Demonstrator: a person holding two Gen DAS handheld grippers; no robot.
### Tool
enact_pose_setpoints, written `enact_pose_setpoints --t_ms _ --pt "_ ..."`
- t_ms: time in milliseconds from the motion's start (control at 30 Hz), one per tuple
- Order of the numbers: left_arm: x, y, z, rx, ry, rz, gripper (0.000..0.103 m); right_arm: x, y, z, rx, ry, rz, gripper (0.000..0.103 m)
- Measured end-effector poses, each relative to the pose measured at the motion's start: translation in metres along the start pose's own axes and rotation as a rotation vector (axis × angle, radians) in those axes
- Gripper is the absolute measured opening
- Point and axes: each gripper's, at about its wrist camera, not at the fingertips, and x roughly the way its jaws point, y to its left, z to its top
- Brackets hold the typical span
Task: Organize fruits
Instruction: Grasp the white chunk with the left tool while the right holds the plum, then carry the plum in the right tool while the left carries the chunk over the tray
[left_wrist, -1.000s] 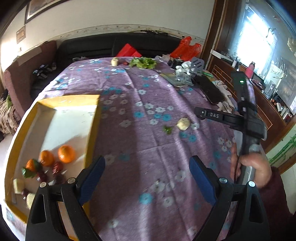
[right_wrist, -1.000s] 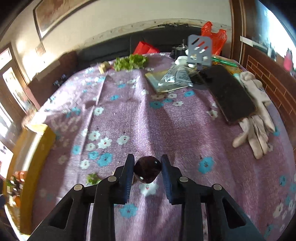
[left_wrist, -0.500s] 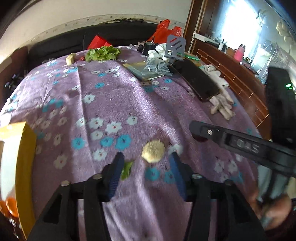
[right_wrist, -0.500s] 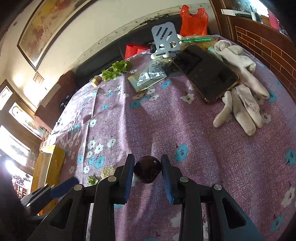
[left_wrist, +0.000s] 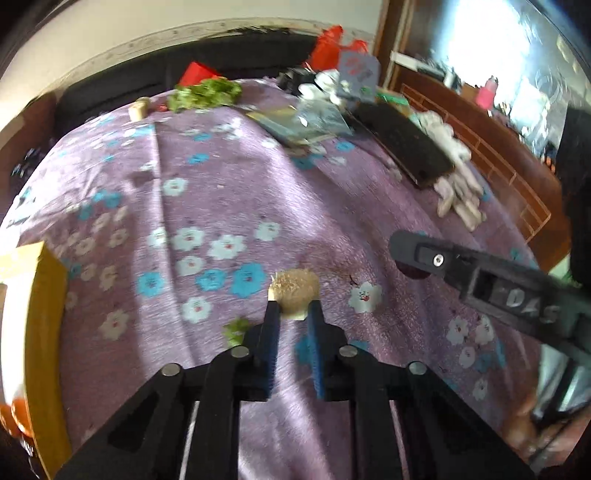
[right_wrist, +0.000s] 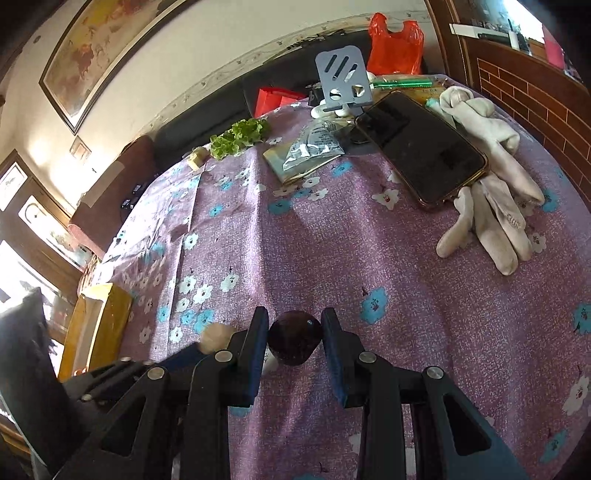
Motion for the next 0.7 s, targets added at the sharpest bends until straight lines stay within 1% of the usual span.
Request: enact_pose_setpoints --t_ms 67,167,233,300,333,367,400,433,467,500,567,700 --pt "-0.015 0.006 -0.003 -0.025 -0.026 -0.002 0.0 -0.001 0.003 -0.001 -0.015 -0.004 -0.004 0.032" --pt "-0.049 0.023 -0.012 -0.066 -0.082 -0.014 0.0 -0.001 0.008 -0.003 -0.033 -0.014 -0.006 0.032" --pt "-0.061 0.031 -0.015 -0.077 -0.09 -0.002 0.0 0.0 0.01 -0.005 -0.039 -0.017 -0.016 0.032" --pt "-0.063 0.036 -0.017 -0.077 -0.083 0.014 0.001 0.003 0.01 -0.007 -0.033 -0.009 -0.026 0.032" --pt "-0.062 0.037 -0.017 -0.075 -0.077 0.022 0.009 0.003 0.01 -0.008 -0.026 -0.005 -0.023 0.032" --pt "-0.059 0.037 -0.018 -0.073 -0.07 0.033 0.023 0.003 0.009 -0.008 -0.02 -0.005 -0.019 0.032" --pt "-0.054 0.036 -0.018 -0.066 -0.07 0.048 0.03 0.002 0.009 -0.008 -0.015 -0.006 -0.016 0.032" --pt "-0.05 0.033 -0.017 -0.056 -0.077 0.062 0.044 0.001 0.008 -0.008 -0.013 -0.01 -0.015 0.032" --pt "-0.045 0.029 -0.016 -0.043 -0.087 0.078 0.052 0.0 0.008 -0.007 -0.011 -0.013 -0.012 0.032" --pt "-0.038 0.023 -0.012 -0.024 -0.098 0.086 0.055 -0.001 0.007 -0.007 -0.009 -0.015 -0.009 0.032" --pt "-0.024 0.013 -0.007 0.009 -0.091 0.09 0.067 -0.003 0.005 -0.006 -0.003 -0.017 0.001 0.032" --pt "0.011 -0.002 0.002 0.066 -0.036 0.119 0.067 -0.004 0.001 -0.004 0.01 -0.012 0.013 0.033"
